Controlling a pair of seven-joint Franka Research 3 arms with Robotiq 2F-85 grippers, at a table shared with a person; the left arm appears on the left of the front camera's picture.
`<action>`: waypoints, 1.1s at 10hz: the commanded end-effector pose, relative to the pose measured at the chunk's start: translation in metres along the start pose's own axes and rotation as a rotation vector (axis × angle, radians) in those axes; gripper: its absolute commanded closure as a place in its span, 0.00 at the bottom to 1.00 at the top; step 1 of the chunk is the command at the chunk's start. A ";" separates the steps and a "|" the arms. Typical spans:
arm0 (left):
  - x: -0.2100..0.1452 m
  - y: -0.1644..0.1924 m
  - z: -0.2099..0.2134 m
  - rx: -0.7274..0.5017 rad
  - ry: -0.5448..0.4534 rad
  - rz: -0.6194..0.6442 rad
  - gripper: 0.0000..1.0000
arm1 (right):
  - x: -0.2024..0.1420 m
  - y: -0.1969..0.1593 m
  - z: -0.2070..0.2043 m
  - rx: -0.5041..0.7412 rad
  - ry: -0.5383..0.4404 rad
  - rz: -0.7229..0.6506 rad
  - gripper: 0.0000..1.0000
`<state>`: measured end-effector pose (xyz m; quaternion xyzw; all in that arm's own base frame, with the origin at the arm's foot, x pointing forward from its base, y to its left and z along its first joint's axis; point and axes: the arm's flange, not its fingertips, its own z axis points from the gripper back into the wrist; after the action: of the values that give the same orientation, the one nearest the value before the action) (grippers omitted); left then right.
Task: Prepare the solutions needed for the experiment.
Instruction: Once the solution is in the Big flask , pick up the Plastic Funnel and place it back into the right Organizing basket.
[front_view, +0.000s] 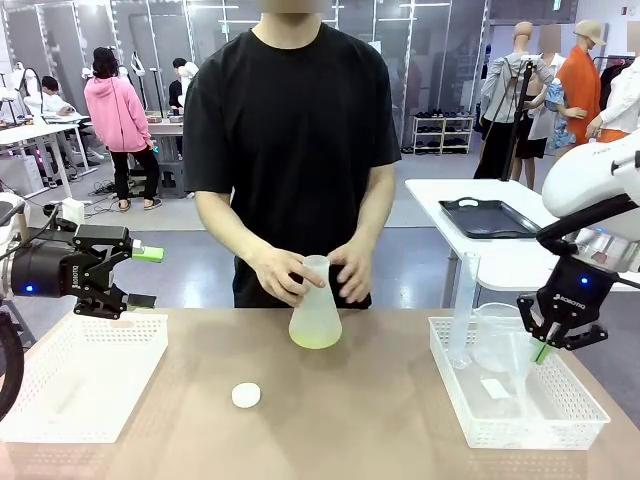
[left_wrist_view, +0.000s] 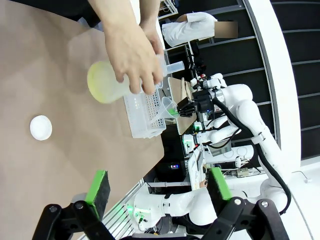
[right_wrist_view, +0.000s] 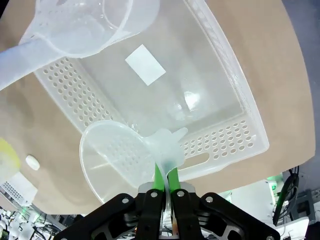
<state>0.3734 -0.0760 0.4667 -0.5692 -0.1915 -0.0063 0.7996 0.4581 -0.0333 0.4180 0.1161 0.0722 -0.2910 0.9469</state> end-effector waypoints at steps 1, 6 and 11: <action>0.000 -0.003 -0.002 -0.028 -0.009 0.014 0.00 | 0.006 0.007 -0.002 -0.018 0.001 -0.051 0.97; 0.000 -0.003 -0.002 -0.028 -0.009 0.014 0.00 | 0.009 0.009 -0.004 -0.028 -0.010 -0.077 0.59; 0.000 -0.003 -0.002 -0.028 -0.009 0.014 0.00 | 0.008 0.002 -0.005 -0.002 0.001 -0.037 0.59</action>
<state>0.3734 -0.0760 0.4667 -0.5692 -0.1914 -0.0063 0.7996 0.4656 -0.0343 0.4126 0.1137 0.0757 -0.3091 0.9412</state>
